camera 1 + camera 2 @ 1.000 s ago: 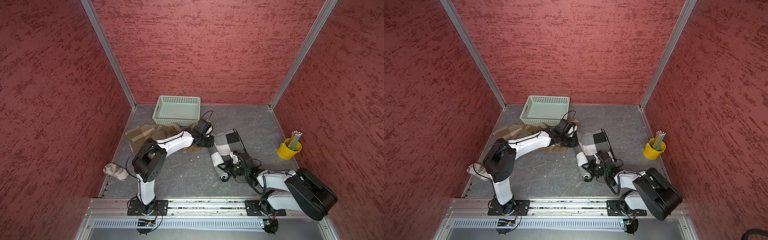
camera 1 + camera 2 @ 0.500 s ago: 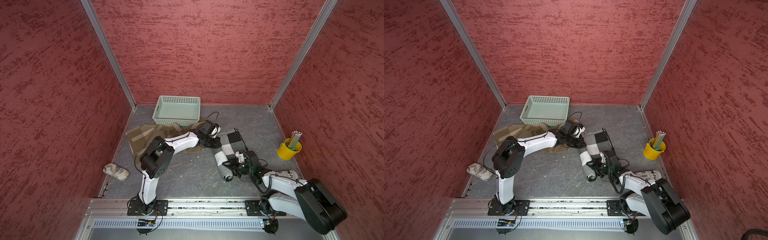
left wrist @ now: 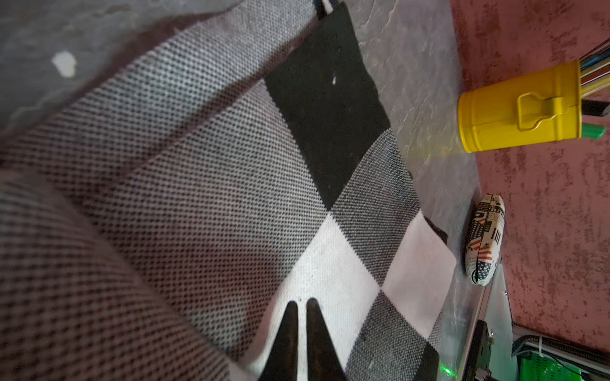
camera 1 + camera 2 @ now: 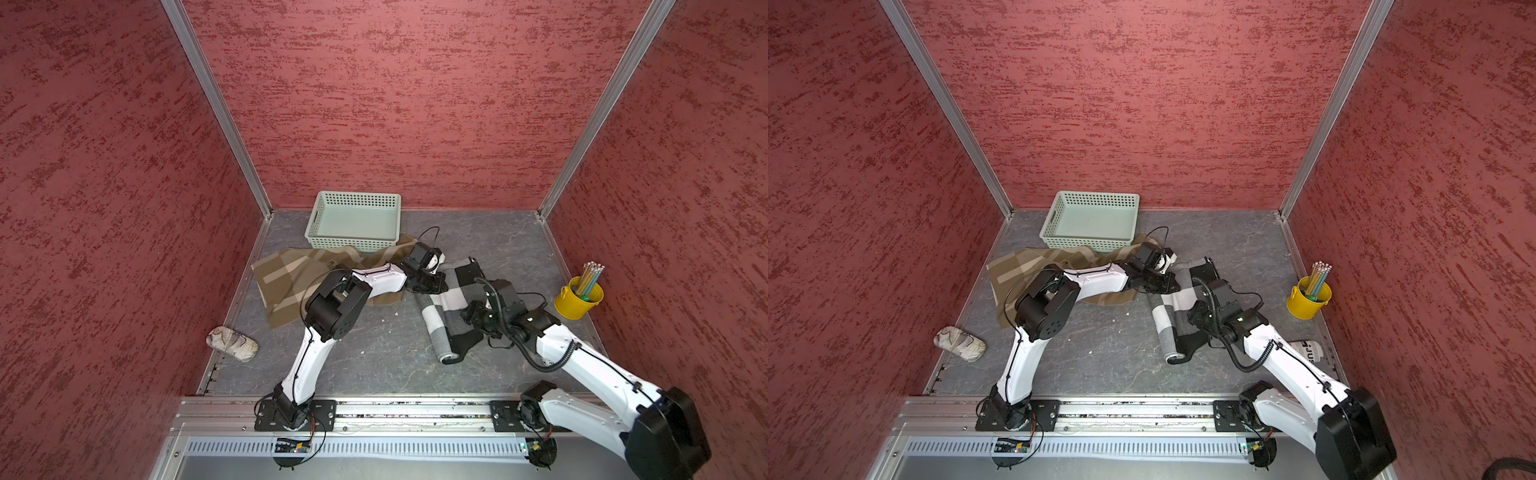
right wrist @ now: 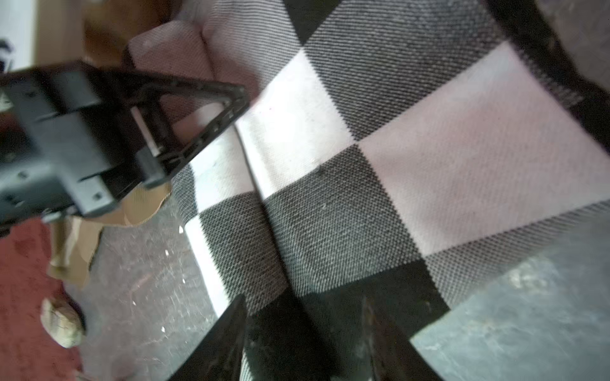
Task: Roll up the scarf and place it into the basket
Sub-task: Roll the scarf at the center of the board.
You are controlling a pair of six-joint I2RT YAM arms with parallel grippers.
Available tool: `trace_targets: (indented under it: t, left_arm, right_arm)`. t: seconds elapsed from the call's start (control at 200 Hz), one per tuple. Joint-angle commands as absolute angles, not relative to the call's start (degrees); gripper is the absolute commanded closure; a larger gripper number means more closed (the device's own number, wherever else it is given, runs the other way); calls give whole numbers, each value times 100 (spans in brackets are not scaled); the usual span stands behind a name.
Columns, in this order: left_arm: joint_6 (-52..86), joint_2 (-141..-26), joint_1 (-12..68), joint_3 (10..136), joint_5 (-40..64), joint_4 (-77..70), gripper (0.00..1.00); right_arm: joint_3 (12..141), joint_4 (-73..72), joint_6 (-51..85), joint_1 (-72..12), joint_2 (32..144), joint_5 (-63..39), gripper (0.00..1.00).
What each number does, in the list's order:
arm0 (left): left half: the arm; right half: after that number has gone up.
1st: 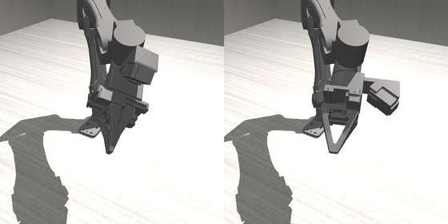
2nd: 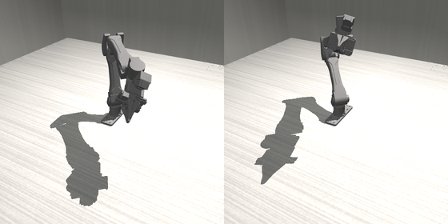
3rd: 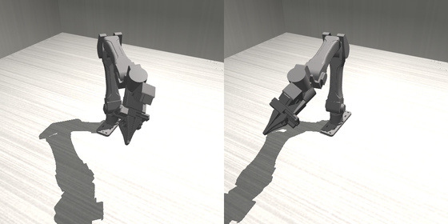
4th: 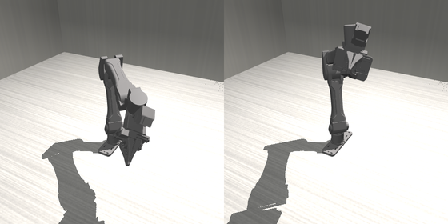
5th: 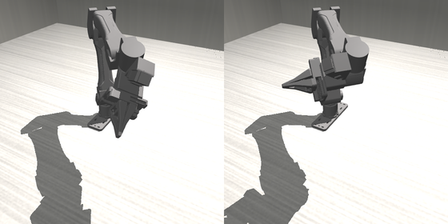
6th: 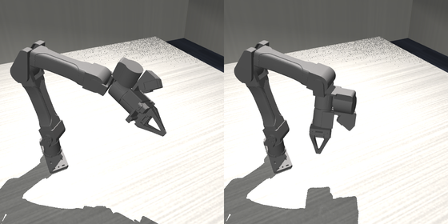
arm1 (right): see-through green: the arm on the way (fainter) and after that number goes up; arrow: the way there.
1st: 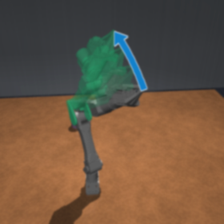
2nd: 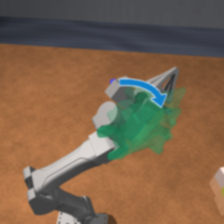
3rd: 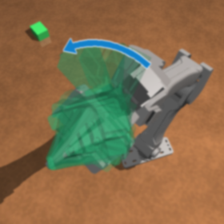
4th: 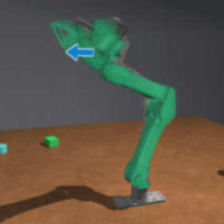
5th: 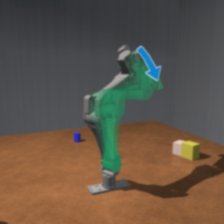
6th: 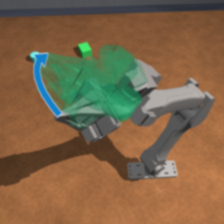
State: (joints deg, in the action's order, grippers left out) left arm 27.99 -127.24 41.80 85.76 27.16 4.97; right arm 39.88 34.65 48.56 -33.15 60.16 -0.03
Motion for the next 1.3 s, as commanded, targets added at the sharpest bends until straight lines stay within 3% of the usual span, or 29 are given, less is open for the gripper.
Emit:
trace_targets:
  t: [0.0,0.15,0.266,0.606,0.661,0.747,0.817,0.962,1.097,1.293]
  left_arm:
    - [3060,-13059,4225,8410,2794,-398,90]
    - [3116,-13173,4227,8368,2863,-468,90]
    - [3070,-13120,4228,8281,2883,-458,90]
    - [2924,-12964,4184,8388,3004,-74,90]
    - [2907,-12928,4162,8402,2995,-15,90]
    - [2916,-12862,4132,8414,3038,17,90]
    - [2923,-12718,4076,8388,3074,80,88]
    - [2883,-11768,3810,8012,2960,198,71]
    - [2528,-10662,3618,7522,2343,672,58]
    - [1956,-10030,3666,6860,2175,951,57]
  right_arm:
    - [4585,4499,4808,-4268,6274,1577,43]
    - [5151,4569,5021,-5622,7343,2721,44]
    - [5553,4477,4858,-6146,8129,3214,44]
    - [4978,3652,4440,-6067,9148,3058,36]
    - [4908,3589,4435,-6064,9259,3011,38]
    - [4787,3484,4469,-6018,9362,2949,49]
    - [4596,3127,4417,-5891,9238,2602,70]
    - [4024,1683,4444,-5472,8443,965,90]
    - [3248,323,5136,-4658,7737,-585,91]
    - [2236,-697,6062,-3354,6893,-1969,93]
